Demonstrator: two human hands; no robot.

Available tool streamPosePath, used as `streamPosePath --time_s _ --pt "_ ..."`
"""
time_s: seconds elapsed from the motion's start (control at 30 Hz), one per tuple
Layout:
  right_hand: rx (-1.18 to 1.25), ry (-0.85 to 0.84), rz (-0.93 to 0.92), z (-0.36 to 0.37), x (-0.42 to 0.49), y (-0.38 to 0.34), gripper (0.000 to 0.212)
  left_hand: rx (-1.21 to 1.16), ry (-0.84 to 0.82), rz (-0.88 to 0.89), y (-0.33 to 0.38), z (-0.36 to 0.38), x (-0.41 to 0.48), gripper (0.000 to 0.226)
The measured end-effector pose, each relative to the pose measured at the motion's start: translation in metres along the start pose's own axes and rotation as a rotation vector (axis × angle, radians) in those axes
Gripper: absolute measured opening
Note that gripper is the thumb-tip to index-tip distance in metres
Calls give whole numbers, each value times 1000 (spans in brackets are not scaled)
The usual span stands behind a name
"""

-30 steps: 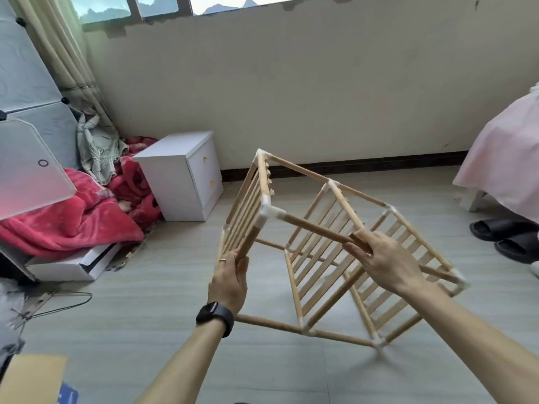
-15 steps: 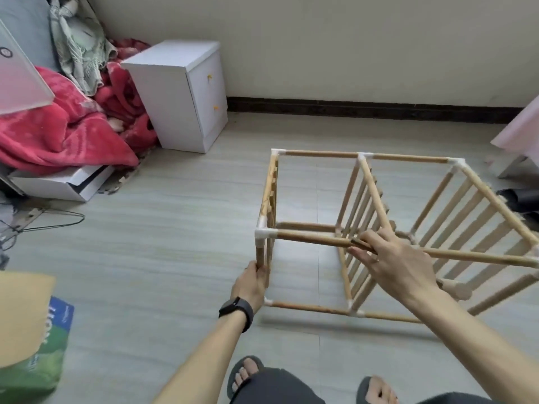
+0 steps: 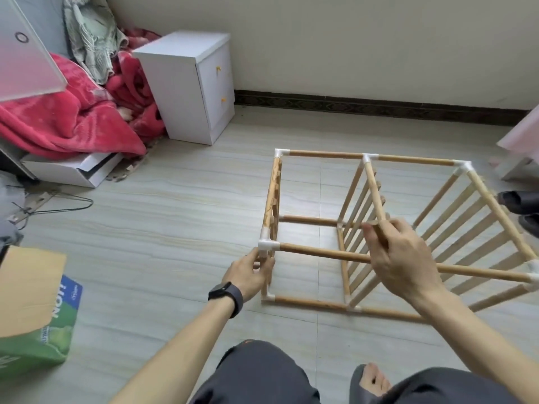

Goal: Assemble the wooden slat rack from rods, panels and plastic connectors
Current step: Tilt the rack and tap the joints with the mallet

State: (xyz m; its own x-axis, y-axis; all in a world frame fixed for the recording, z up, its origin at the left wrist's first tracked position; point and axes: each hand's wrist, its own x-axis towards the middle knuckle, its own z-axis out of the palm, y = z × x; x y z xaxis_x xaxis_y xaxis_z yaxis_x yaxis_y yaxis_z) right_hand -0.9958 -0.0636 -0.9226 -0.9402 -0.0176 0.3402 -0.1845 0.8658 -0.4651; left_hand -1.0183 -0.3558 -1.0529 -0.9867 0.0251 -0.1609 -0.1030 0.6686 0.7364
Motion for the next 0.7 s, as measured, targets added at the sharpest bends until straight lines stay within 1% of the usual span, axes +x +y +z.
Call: streamPosePath --time_s 0.03,0.1,0.17,0.23,0.3,0.37,0.43,0.57,0.7 --pt "40 8 -6 -8 8 -8 64 6 20 30 7 -5 0 46" --pt "167 -23 -1 -22 24 -23 71 20 46 55 14 -13 -1 37" --pt "463 -73 63 -32 33 -36 70 21 52 47 18 -16 -4 30" --pt "808 -131 168 -35 36 -46 56 17 59 33 20 -16 -7 29" --pt "1027 -254 284 -32 33 -52 37 36 77 23 22 -15 -10 32" --pt "1131 -421 391 -22 25 -54 32 36 96 12 23 -12 -11 34" --pt "1155 -526 459 -9 15 -54 33 27 99 -7 23 -11 -11 37" --pt "1259 -604 582 4 7 -48 40 36 101 -27 21 -9 -10 32" --pt "1391 -711 603 4 9 -39 37 41 116 -28 21 -8 -9 32"
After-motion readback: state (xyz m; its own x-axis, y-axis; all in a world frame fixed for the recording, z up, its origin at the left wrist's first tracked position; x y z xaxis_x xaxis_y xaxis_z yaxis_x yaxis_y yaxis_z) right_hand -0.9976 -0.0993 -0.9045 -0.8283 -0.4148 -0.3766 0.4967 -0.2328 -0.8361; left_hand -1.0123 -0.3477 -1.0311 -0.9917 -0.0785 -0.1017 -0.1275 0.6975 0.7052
